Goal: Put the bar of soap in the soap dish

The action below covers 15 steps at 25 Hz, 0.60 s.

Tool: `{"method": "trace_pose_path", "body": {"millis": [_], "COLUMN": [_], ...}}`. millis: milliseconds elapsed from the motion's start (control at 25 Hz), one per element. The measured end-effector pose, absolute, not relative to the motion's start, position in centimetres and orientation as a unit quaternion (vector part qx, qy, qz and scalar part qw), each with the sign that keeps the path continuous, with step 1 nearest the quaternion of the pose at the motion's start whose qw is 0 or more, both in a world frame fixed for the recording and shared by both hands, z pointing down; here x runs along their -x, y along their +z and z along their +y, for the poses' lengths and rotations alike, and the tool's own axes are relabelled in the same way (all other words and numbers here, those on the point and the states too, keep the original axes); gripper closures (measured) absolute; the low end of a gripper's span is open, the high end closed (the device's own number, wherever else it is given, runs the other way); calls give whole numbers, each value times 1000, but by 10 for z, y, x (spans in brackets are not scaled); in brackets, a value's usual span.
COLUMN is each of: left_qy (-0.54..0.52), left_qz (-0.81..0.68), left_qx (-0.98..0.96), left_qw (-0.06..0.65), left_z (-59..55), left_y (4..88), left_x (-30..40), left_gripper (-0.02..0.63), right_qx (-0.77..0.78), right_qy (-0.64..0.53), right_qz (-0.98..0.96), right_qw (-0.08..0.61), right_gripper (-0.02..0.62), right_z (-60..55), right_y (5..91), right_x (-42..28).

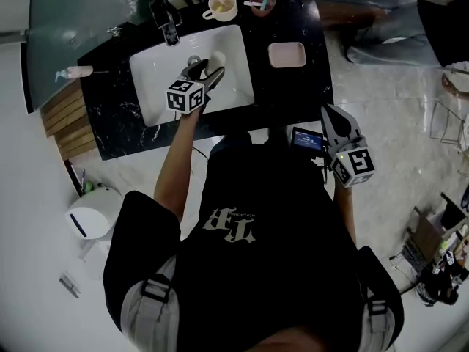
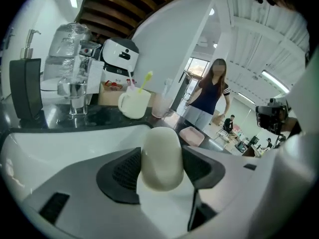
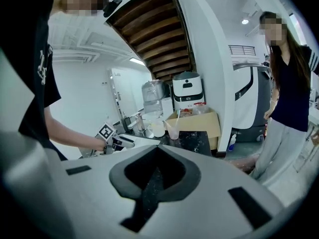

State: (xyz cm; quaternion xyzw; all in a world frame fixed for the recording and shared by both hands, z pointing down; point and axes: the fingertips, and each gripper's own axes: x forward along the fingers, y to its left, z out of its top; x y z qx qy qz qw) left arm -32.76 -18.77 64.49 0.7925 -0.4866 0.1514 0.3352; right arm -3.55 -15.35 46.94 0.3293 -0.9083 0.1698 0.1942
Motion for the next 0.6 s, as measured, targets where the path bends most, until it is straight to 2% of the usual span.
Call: {"method": "trace_pose_path", "body": {"millis": [600], "left_qy": [150], "left_qz": [-436], "left_qx": [-835], "left_qw": [300], "left_z": [-229], "left_y": [612], "left_x": [234], "left_gripper": [339], "right_qx": [-372], "right_qy": [165], "right_qz": [-897], "right_qw": [174], "right_gripper": [588], "right_z": [-153], "right_y": [459], "right_x": [-34]}}
